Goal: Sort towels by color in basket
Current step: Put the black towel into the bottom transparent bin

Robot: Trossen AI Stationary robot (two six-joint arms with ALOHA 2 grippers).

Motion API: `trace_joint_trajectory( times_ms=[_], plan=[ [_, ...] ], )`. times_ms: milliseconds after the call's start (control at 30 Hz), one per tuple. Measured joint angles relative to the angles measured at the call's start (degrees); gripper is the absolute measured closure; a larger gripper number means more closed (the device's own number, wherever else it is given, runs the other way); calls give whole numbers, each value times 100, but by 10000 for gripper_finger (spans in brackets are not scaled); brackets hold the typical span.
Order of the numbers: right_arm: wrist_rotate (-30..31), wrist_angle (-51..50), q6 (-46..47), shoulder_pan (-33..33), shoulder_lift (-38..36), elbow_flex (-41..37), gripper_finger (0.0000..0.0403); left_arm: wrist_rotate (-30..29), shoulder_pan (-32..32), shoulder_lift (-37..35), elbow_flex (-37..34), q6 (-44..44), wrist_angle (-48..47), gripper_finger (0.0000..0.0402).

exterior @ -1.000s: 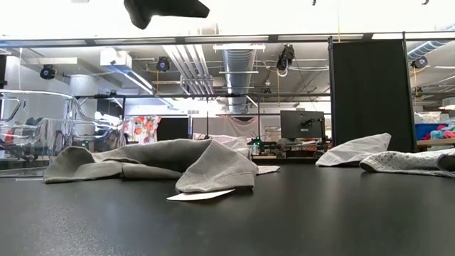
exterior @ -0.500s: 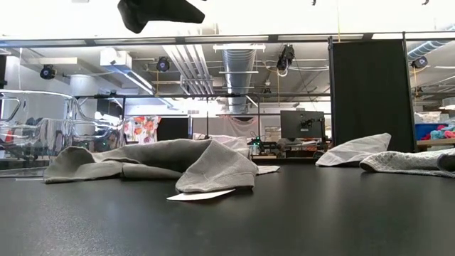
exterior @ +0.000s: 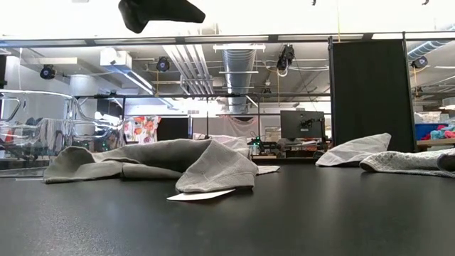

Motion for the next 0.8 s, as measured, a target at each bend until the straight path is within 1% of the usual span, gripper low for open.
trace_joint_trajectory(
  times_ms=[133, 200, 233, 300, 467, 667, 800],
  plan=[
    [1258, -68, -63, 11, -11, 545, 209, -1, 0, 0, 0, 0, 39, 217],
    [1908, 89, -170, 65, -15, 591, 208, -1, 0, 0, 0, 0, 39, 217],
    [2060, 223, -248, 76, -15, 559, 210, 0, 0, 0, 0, 0, 39, 217],
    [2010, 517, -386, 81, 10, 381, 219, -2, 0, -2, 0, 0, 39, 217],
    [1582, 916, -588, 25, 242, -368, 248, 0, 0, -2, 0, 0, 42, 217],
    [1511, 1557, -620, -234, 556, -1418, 280, 0, 0, 0, 0, -1, 91, 217],
    [1117, 2208, -797, -416, 718, -2003, 295, 2, -6, 4, 0, -89, 88, 217]
  ],
)
